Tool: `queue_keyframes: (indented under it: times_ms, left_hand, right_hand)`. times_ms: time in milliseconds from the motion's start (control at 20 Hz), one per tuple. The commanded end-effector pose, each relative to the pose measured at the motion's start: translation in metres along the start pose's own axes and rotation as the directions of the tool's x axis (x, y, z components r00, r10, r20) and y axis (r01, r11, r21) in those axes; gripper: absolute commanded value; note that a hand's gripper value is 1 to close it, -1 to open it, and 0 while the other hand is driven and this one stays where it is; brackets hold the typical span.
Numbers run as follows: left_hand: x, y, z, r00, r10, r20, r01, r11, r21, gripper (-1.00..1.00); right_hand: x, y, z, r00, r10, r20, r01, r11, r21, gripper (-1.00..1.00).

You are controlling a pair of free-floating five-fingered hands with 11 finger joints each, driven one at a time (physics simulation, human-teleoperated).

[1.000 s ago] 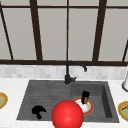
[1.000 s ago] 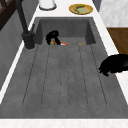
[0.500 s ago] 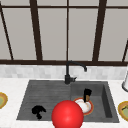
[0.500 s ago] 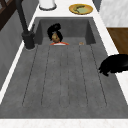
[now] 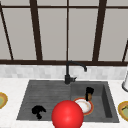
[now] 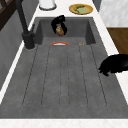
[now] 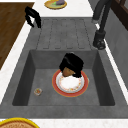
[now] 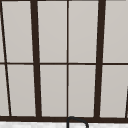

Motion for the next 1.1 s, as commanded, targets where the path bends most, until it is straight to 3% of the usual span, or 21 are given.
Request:
queue_keyframes:
  times_ms: [0,500,1050]
  left_hand:
    - [0.0,0.0,0.0,1.0,0.0,0.0,0.0,1.0,0.0,0.0]
    - [0.0,0.0,0.0,1.0,0.0,0.0,0.0,1.0,0.0,0.0]
    - [0.0,0.0,0.0,1.0,0.0,0.0,0.0,1.0,0.0,0.0]
  right_hand:
    - [-0.01,-0.016,0.017,1.0,0.006,0.006,-0.006,1.0,0.009,1.0]
    - [-0.037,-0.061,0.033,1.0,0.001,0.0,-0.001,1.0,0.027,1.0]
    - [-0.089,-0.097,0.1,1.0,-0.004,0.008,0.004,1.0,0.018,1.0]
